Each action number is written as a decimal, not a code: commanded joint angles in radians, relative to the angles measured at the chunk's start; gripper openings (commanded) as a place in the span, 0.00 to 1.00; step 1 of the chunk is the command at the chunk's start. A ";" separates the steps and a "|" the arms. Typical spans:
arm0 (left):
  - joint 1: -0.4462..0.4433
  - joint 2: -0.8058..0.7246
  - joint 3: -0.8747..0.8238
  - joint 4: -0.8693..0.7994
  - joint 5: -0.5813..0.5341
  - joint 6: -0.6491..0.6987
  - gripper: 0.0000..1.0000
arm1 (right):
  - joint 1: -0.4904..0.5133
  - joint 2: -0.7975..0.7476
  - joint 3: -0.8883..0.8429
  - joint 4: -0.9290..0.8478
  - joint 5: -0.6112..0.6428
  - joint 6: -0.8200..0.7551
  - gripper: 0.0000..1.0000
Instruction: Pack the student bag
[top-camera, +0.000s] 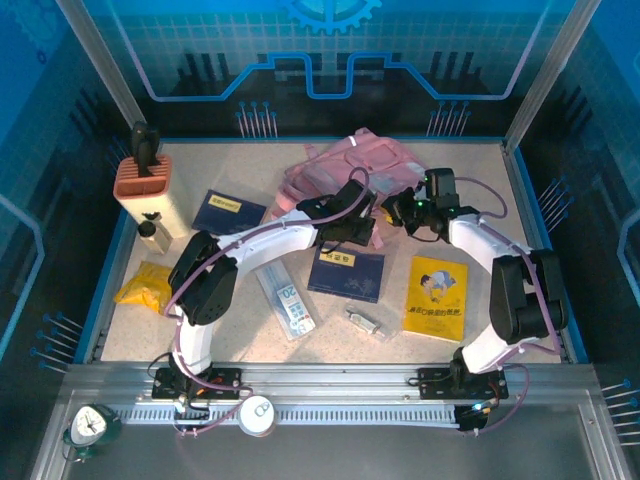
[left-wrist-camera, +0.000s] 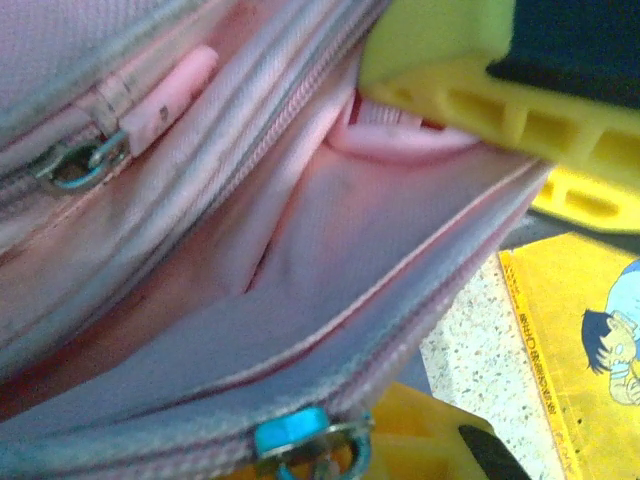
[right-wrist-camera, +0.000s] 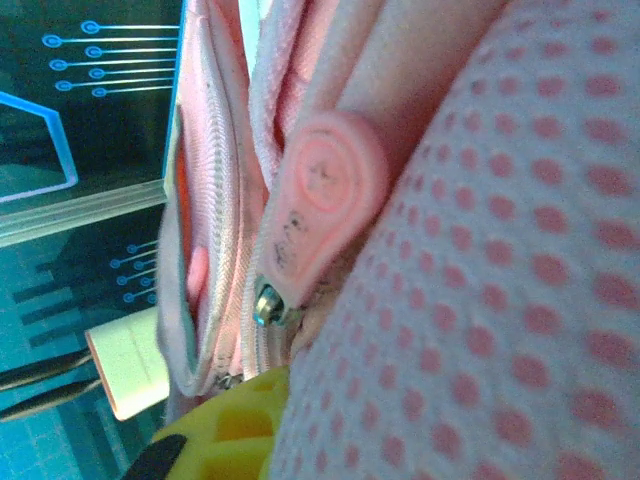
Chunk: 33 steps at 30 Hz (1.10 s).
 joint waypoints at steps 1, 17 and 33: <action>0.003 -0.152 -0.029 -0.039 -0.052 0.117 0.00 | -0.062 -0.041 0.032 -0.058 -0.015 -0.124 0.00; 0.096 -0.262 -0.010 -0.211 0.121 -0.064 0.00 | -0.197 0.166 0.428 -0.306 -0.083 -0.353 0.02; -0.044 0.031 0.269 -0.187 0.149 -0.187 0.00 | -0.229 -0.002 0.272 -0.484 -0.118 -0.456 0.71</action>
